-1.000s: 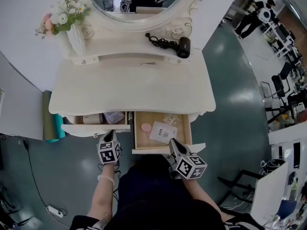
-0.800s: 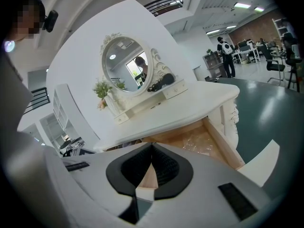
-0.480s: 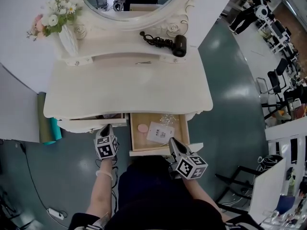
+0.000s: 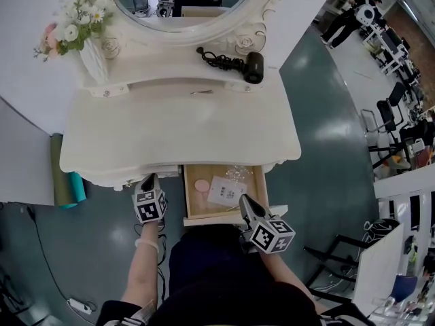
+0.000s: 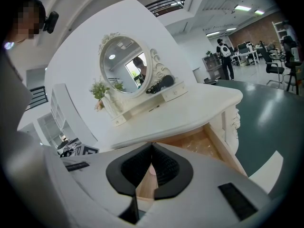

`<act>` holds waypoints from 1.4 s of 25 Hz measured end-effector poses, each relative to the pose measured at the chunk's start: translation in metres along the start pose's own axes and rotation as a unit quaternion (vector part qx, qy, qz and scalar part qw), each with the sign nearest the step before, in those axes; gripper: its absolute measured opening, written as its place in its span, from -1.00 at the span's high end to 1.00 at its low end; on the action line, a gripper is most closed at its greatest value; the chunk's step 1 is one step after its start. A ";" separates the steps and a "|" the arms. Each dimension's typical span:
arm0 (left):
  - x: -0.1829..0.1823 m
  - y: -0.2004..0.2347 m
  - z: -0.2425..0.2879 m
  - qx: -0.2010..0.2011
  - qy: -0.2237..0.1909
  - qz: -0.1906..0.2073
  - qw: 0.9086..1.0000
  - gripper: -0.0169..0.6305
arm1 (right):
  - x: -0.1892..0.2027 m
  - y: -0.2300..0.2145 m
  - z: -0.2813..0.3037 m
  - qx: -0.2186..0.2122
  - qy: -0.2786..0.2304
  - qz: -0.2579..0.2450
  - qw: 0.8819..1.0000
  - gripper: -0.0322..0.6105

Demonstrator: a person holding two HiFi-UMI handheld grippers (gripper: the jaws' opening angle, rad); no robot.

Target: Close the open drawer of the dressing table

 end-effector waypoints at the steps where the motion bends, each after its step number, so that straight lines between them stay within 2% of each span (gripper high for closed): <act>1: -0.001 0.000 0.002 0.000 -0.001 0.001 1.000 0.89 | 0.000 -0.001 0.000 0.001 0.000 -0.001 1.000 0.87; 14: -0.012 0.003 0.033 -0.010 -0.016 0.016 1.000 0.89 | -0.006 -0.003 0.011 0.000 0.004 -0.003 1.000 0.87; 19: -0.013 0.002 0.035 -0.019 -0.018 -0.008 1.000 0.89 | -0.005 0.001 0.018 -0.010 0.010 -0.002 1.000 0.86; 25: -0.015 0.002 0.033 -0.022 -0.012 -0.009 1.000 0.90 | -0.001 0.007 0.021 -0.018 0.015 0.005 1.000 0.86; 30: -0.016 -0.014 0.020 -0.003 -0.019 0.001 1.000 0.89 | 0.003 0.007 0.019 -0.020 0.015 0.009 1.000 0.86; 35: -0.019 -0.039 0.000 0.045 -0.042 0.013 0.998 0.90 | 0.007 0.010 0.014 -0.022 0.009 0.013 1.000 0.86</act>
Point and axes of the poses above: the fingertips, and each gripper's own axes: z forward along the fingers, y to its left, x out of its underside, the point moved 9 cm from there along -z, backward along the fingers, and after that the axes turned 14 degrees about -y, right-handed, at the moved point
